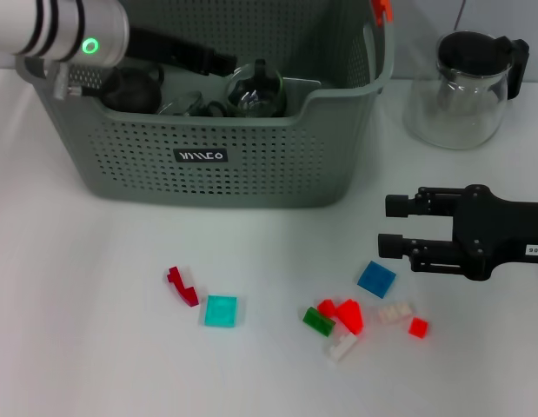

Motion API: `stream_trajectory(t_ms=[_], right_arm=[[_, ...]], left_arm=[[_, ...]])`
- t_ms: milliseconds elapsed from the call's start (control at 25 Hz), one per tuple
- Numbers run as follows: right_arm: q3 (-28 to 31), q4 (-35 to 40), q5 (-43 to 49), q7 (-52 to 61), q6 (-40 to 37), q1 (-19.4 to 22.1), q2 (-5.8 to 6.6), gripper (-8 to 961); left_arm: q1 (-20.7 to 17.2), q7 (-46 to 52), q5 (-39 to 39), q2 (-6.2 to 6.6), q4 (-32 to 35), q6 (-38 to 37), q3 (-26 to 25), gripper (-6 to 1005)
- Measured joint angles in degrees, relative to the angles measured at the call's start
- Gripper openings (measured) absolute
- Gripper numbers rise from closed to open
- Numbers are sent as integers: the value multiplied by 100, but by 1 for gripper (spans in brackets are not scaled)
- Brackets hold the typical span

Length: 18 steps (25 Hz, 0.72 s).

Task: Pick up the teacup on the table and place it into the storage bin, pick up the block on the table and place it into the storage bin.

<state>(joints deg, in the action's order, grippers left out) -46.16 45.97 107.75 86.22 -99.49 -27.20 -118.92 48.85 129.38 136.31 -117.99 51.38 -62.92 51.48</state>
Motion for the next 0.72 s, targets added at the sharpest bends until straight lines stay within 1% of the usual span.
stream_trajectory(t_ms=[120,240,360,400,480,560,600,640,720], right_arm=[[13,-5,0,0,0,11,0,674],[18,-43,0,0,0,9,7,675],[20,-72,0,0,0,-2,19,675],[20,-74,0,0,-1,-2,21,675],[21,-74,0,0,0,-7,27,675],[20,-74,0,0,-2,-16,32,675],[20,-74,0,0,-3,-18,34,675],[20,-74,0,0,-3,-21,35,675],[21,-74,0,0,-2,-22,36,675]], left_arm=[[-53,-32,-2,-48,17,129,116,477],[-147,-63,-100,-96,209,143,90,494],[-413,-131,-508,-168,597,31,11,511],[-525,-211,-696,-199,733,-34,-41,535],[-791,-544,-1225,-281,1013,-269,-238,584],[-1107,-1201,-2007,-377,1210,-737,-569,632],[-1297,-1755,-2515,-426,1235,-1138,-764,656],[-1467,-2261,-2929,-468,1216,-1493,-946,654],[-1744,-3065,-3408,-515,1039,-2130,-1270,649]])
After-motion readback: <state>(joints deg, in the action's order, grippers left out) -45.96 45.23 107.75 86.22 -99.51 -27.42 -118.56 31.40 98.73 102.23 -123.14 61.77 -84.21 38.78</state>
